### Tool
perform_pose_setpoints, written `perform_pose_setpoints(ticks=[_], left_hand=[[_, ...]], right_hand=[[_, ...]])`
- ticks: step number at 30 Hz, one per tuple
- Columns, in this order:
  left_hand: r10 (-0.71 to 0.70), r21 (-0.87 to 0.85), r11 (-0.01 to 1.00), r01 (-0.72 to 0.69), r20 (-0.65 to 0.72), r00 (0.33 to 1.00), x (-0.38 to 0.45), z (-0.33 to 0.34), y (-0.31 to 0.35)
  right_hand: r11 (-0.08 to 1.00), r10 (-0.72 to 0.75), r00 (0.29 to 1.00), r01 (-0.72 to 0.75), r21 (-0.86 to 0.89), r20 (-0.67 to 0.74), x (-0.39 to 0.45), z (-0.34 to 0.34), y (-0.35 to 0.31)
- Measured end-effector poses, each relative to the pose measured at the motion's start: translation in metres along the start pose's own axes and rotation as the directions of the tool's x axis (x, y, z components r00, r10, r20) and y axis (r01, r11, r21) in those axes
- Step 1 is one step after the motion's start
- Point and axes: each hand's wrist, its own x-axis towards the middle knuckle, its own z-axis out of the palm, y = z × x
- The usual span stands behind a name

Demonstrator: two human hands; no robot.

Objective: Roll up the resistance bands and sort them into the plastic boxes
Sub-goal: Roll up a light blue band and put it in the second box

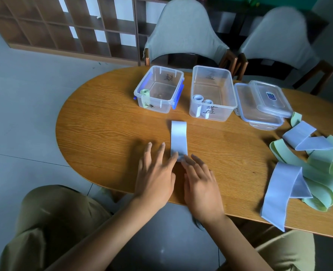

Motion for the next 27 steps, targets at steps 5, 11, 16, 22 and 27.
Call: perform_pose_setpoints(ticks=[5, 11, 16, 22, 27], left_hand=[[0.001, 0.006, 1.0, -0.001, -0.002, 1.0, 0.008, -0.003, -0.002], [0.088, 0.046, 0.995, -0.084, -0.099, 0.991, 0.002, -0.007, -0.003], [0.054, 0.05, 0.997, -0.05, -0.072, 0.996, 0.006, -0.002, -0.001], [0.002, 0.053, 0.999, -0.001, -0.019, 1.0, 0.012, -0.002, 0.003], [-0.011, 0.043, 0.999, 0.012, -0.01, 1.0, 0.024, -0.003, 0.006]], right_hand=[[0.998, -0.006, 1.0, 0.007, -0.06, 0.02, 0.006, 0.006, 0.005], [0.995, -0.023, 0.998, 0.029, -0.099, 0.062, 0.027, 0.006, 0.014], [0.993, -0.003, 0.993, 0.016, -0.114, 0.116, 0.045, 0.005, 0.017], [0.998, 0.023, 0.996, -0.018, -0.056, 0.09, 0.054, 0.006, 0.02], [0.996, 0.081, 0.99, -0.077, 0.036, -0.114, 0.045, 0.005, 0.022]])
